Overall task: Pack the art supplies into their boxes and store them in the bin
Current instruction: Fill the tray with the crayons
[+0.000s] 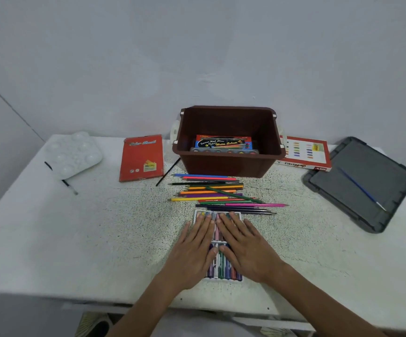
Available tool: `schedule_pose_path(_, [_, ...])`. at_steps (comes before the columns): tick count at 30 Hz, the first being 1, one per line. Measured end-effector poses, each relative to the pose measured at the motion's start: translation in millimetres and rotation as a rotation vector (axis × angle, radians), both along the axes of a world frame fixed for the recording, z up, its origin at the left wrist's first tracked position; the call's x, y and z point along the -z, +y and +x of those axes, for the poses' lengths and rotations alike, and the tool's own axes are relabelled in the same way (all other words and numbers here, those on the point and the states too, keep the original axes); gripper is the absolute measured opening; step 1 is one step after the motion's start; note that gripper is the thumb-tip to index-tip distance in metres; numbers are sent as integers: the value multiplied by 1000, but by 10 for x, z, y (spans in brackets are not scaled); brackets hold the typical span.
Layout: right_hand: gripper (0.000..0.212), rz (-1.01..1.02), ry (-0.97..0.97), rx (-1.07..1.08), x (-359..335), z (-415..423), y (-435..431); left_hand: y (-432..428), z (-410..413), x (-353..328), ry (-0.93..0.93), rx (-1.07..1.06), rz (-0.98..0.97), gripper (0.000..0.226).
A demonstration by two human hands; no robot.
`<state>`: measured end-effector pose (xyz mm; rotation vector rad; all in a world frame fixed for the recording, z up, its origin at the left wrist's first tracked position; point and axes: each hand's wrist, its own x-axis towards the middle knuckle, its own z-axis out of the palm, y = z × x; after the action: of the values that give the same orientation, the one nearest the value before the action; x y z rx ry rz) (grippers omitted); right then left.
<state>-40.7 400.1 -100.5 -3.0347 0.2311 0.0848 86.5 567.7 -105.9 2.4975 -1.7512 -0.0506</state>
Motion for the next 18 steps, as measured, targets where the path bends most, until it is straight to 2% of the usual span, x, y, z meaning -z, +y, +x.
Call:
schedule_pose_path(5, [63, 14, 31, 2, -31, 7, 24, 36, -14, -49, 35, -17, 22, 62])
schedule_pose_path(9, [65, 99, 47, -7, -26, 4, 14, 51, -5, -52, 80, -21, 49, 61])
schedule_pose_path(15, [64, 311, -26, 44, -275, 24, -47, 33, 4, -238, 278, -33, 16, 72])
schedule_pose_path(18, [62, 352, -70, 123, -486, 42, -98, 7, 28, -349, 337, -73, -9, 66])
